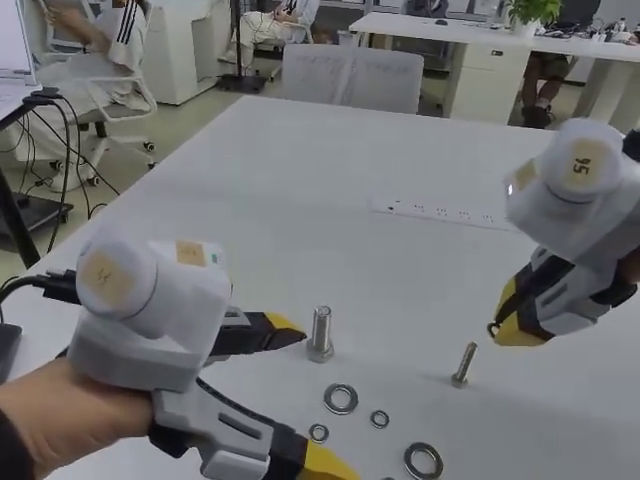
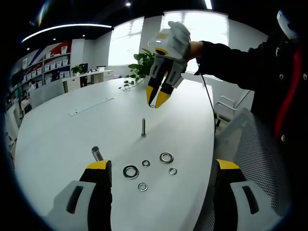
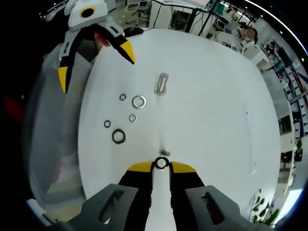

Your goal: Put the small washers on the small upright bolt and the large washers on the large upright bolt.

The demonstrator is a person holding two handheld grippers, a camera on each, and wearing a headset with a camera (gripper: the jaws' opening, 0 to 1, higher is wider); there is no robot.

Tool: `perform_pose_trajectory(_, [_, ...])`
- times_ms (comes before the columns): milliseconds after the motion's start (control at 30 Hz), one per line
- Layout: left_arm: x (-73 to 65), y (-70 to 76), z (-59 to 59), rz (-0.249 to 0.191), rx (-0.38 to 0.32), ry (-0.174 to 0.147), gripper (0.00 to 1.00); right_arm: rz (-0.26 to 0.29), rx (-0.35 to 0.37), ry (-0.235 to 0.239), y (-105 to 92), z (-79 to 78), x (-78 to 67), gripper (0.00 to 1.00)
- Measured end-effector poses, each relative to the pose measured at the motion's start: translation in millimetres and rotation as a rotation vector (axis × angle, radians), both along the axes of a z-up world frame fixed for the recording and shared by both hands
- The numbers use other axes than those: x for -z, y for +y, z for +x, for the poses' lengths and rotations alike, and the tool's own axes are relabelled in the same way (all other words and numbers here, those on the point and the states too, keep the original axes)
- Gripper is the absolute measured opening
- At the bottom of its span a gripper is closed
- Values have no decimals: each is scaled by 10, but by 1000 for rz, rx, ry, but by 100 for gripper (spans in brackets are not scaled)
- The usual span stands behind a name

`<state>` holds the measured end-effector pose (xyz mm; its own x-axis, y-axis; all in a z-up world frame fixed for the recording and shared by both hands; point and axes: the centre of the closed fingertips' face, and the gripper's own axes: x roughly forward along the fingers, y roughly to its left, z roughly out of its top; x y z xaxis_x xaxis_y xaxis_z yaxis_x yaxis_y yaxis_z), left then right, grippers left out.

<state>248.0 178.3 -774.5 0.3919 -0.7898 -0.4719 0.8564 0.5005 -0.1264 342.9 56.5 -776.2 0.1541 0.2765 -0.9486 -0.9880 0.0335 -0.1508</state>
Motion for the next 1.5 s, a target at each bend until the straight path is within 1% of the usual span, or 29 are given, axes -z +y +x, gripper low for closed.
perform_pose_trajectory(200, [4, 10, 1, -5, 11, -3, 87, -18, -2, 16, 37, 70, 68, 14])
perform_pose_trajectory(400, [-10, 9, 0, -23, 18, -12, 87, -41, -3, 35, 46, 123, 147, 14])
perform_pose_trajectory(600, [8, 37, -6, -43, 10, -8, 87, -66, -7, 53, 36, 131, 223, 14])
perform_pose_trajectory(767, [1, 36, -4, -61, 7, -11, 88, -74, -7, 61, 31, 139, 251, 14])
perform_pose_trajectory(1133, [24, 38, 0, -65, 4, -6, 87, -93, -11, 74, 32, 145, 338, 14])
perform_pose_trajectory(1500, [36, 50, 2, -63, -1, -3, 87, -97, -15, 84, 44, 148, 388, 14])
